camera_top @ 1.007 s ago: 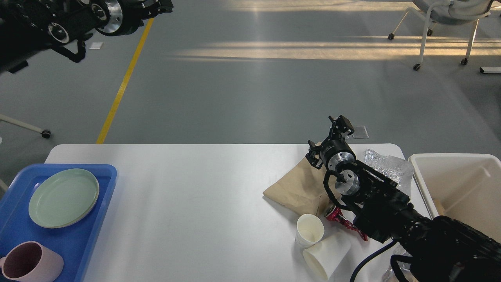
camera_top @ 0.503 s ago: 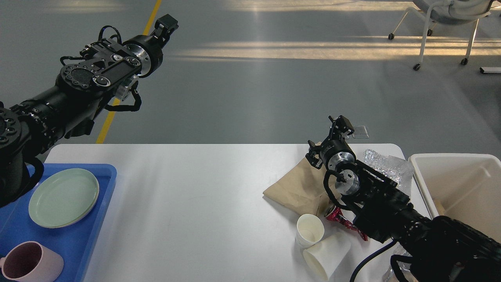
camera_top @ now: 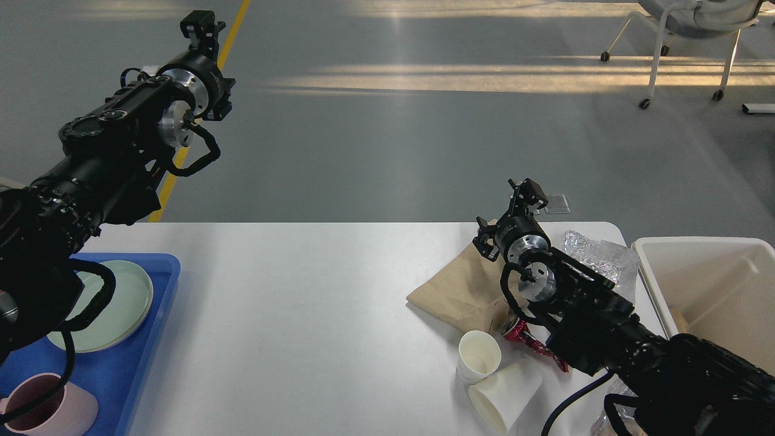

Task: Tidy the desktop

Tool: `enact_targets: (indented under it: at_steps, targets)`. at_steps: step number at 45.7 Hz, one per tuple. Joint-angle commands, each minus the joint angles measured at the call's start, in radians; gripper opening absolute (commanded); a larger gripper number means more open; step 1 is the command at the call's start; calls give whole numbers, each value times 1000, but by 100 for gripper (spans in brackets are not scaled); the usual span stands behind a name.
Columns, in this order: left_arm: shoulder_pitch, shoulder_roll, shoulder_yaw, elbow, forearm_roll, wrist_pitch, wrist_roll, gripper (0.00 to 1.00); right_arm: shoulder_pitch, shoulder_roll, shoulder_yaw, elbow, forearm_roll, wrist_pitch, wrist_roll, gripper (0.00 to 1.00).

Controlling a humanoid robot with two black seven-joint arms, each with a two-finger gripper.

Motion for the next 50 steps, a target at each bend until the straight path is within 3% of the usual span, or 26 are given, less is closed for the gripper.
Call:
enact_targets:
  at_steps: [1,14,22,26,50]
  targets:
    - [5,48,-85,0,1,-2,0,94,0,0,0,0,1,0,0,100]
    - [12,109,-108,0,-1,-2,-6,94,2,0,0,0,1,0,0,100]
    - [29,115,-108,16,-1,-2,-92,94,0,0,0,0,1,0,0,100]
    - [37,109,-108,16,-1,-2,-115,94,2,0,0,0,0,0,0,100]
    - [83,19,-107,16,1,-2,-118,94,0,0,0,0,0,0,0,100]
